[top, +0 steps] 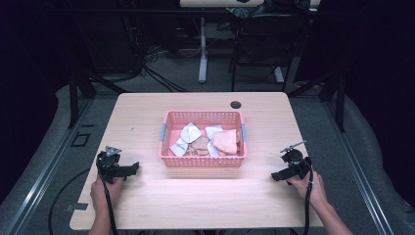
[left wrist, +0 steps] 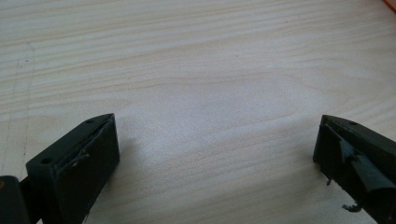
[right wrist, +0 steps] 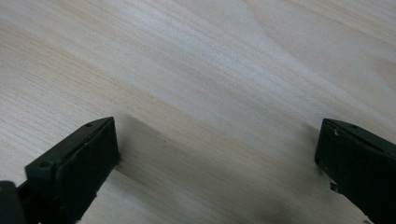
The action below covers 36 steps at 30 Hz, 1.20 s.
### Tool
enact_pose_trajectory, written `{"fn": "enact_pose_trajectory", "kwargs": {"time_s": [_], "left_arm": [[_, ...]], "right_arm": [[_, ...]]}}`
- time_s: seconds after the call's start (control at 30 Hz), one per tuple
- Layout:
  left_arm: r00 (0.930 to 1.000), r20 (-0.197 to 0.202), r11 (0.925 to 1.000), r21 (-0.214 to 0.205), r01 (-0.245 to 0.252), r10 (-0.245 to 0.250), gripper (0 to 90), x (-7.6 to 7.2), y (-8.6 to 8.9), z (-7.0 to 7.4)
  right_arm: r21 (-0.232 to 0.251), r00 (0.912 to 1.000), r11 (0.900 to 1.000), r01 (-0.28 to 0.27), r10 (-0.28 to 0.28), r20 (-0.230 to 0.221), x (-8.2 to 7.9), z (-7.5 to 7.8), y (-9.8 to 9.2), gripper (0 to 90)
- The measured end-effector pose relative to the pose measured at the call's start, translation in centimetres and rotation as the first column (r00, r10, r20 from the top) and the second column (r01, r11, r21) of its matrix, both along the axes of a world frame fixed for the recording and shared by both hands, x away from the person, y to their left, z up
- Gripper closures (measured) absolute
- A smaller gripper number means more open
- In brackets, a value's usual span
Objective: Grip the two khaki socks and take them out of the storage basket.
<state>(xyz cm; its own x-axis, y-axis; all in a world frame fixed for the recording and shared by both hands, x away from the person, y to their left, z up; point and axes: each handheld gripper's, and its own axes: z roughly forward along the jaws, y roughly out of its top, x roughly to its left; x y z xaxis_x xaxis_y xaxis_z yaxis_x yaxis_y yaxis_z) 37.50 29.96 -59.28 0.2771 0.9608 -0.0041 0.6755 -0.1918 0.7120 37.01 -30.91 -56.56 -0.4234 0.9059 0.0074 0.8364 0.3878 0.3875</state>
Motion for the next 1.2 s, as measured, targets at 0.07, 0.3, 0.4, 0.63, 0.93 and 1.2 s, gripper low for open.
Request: {"fn": "enact_pose_trajectory", "kwargs": {"time_s": [0.07,0.3,0.4,0.63,0.93,1.2], "left_arm": [[1.0,0.0,1.0,0.0,0.0,0.0,0.2,0.0,0.0,0.0],[1.0,0.0,1.0,0.0,-0.001,0.001,0.2,0.0,0.0,0.0],[1.0,0.0,1.0,0.0,-0.001,0.001,0.2,0.0,0.0,0.0],[1.0,-0.001,1.0,0.003,0.003,-0.003,0.2,0.1,0.0,0.0],[1.0,0.001,1.0,0.006,0.004,-0.004,0.3,0.0,0.0,0.0],[0.9999,-0.003,0.9999,0.006,-0.012,0.012,0.2,0.0,-0.1,0.0]], "right_arm": [[0.0,1.0,1.0,0.001,-0.001,0.0,0.0,0.0,0.0,0.0],[-0.003,1.0,1.0,0.005,-0.005,-0.007,0.1,0.0,0.1,0.0],[-0.012,0.9999,0.9999,0.002,-0.002,-0.017,0.1,0.1,0.0,0.0],[-0.02,0.9987,0.9997,-0.012,0.011,-0.049,0.5,0.7,-0.1,3.1],[-0.008,0.9988,0.9998,-0.02,0.02,-0.046,0.8,3.1,0.1,0.6],[0.018,0.9993,0.9992,-0.036,0.036,0.011,0.7,6.1,0.3,1.3]]}}
